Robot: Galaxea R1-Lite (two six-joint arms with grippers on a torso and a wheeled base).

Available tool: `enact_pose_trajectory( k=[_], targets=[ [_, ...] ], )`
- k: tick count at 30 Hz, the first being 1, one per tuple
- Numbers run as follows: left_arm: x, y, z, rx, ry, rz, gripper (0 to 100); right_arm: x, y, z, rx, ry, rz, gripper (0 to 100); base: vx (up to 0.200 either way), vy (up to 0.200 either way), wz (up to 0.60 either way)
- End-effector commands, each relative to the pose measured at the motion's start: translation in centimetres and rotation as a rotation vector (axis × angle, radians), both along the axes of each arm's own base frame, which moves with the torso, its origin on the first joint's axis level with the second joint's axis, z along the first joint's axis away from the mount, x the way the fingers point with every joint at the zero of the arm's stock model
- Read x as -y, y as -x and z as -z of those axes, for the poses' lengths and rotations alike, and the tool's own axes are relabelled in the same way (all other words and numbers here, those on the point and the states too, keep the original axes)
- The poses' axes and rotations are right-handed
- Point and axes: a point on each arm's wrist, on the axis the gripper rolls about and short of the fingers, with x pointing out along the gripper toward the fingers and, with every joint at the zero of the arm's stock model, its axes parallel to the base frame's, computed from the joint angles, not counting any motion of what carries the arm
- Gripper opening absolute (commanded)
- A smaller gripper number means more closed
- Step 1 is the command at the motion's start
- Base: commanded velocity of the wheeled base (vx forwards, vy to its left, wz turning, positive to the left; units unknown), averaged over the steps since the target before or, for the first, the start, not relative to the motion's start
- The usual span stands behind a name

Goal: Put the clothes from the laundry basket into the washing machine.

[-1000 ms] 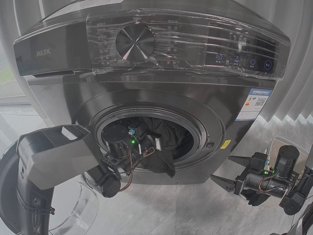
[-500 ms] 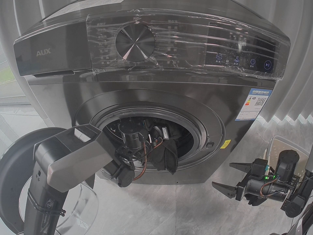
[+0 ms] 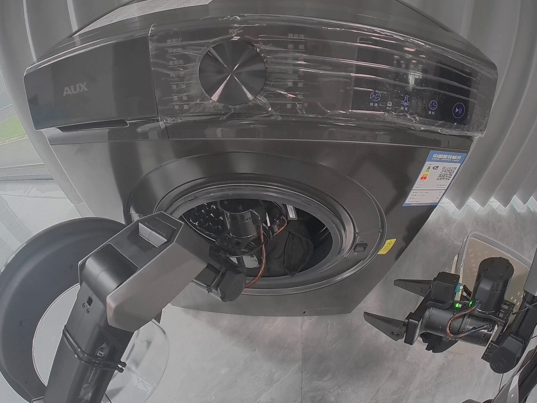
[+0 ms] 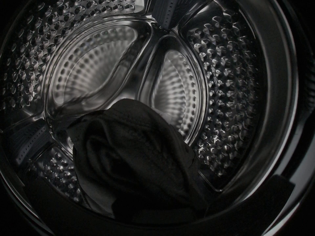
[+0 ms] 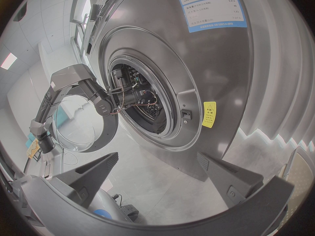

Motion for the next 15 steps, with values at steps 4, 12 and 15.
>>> enact_pose_trajectory(
  k=[4,12,15],
  targets=[
    [-0.4,-3.3,0.8,0.011,0.012,-0.071,0,0.0,0.1,0.1,-0.004,0.002,-0.001,100,0.0,0.0,0.0],
    [-2.6,-6.3,-0.7,0.014,0.025,-0.193,0,0.0,0.1,0.1,-0.007,0.003,-0.001,100,0.0,0.0,0.0],
    [-3.3,-7.0,-1.0,0.014,0.023,-0.211,0,0.0,0.1,0.1,-0.006,0.002,-0.002,100,0.0,0.0,0.0]
  ],
)
